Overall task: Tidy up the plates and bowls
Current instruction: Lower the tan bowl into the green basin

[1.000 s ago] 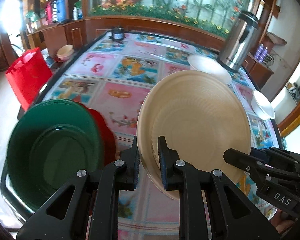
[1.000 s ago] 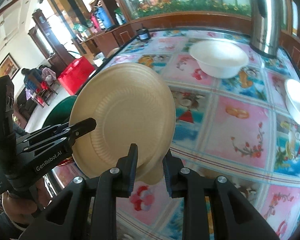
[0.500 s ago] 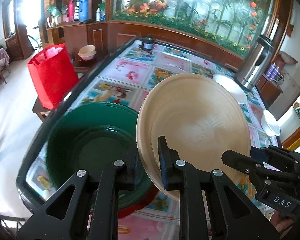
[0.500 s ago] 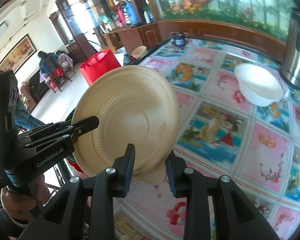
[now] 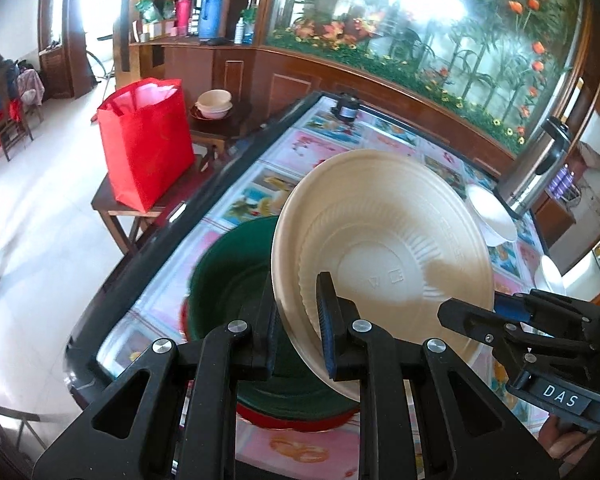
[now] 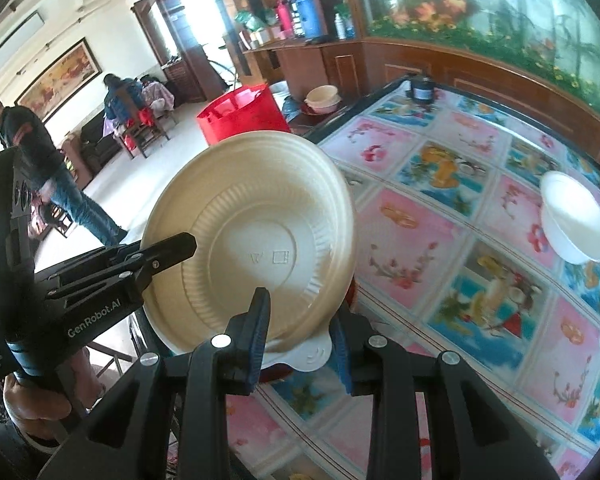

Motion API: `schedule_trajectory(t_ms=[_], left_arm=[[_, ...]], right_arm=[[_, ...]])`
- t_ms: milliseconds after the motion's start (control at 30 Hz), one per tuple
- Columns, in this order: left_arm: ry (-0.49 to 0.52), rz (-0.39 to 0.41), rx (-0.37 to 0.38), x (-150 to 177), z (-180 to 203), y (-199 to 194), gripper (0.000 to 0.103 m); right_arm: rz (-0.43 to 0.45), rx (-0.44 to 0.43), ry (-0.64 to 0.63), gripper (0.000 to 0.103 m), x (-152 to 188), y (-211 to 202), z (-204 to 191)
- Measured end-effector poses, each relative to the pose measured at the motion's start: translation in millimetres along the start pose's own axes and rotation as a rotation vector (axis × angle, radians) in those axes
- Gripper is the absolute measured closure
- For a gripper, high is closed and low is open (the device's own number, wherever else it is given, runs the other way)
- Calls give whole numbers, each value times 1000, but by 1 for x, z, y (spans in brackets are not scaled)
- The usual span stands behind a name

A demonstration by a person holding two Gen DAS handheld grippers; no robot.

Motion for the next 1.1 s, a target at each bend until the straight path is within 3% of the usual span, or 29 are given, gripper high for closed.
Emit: schedule_trajectory(t_ms=[667, 1100], left_arm=[[-12, -93, -18, 33, -15, 34, 85], [-5, -105, -33, 38, -15, 43, 86]], right_arm=[[-113, 34, -30, 72, 16, 40, -14], [-89, 32, 2, 58, 16, 38, -12]])
Point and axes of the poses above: each gripper's, at about its wrist camera, not at the fingertips, and y roughly the way its jaws point, z to its right, x to its underside, the point moved 1 cm from there along y, roughly the way its jaws point, and after that the axes turned 15 degrees about y, right-handed, at the moved point
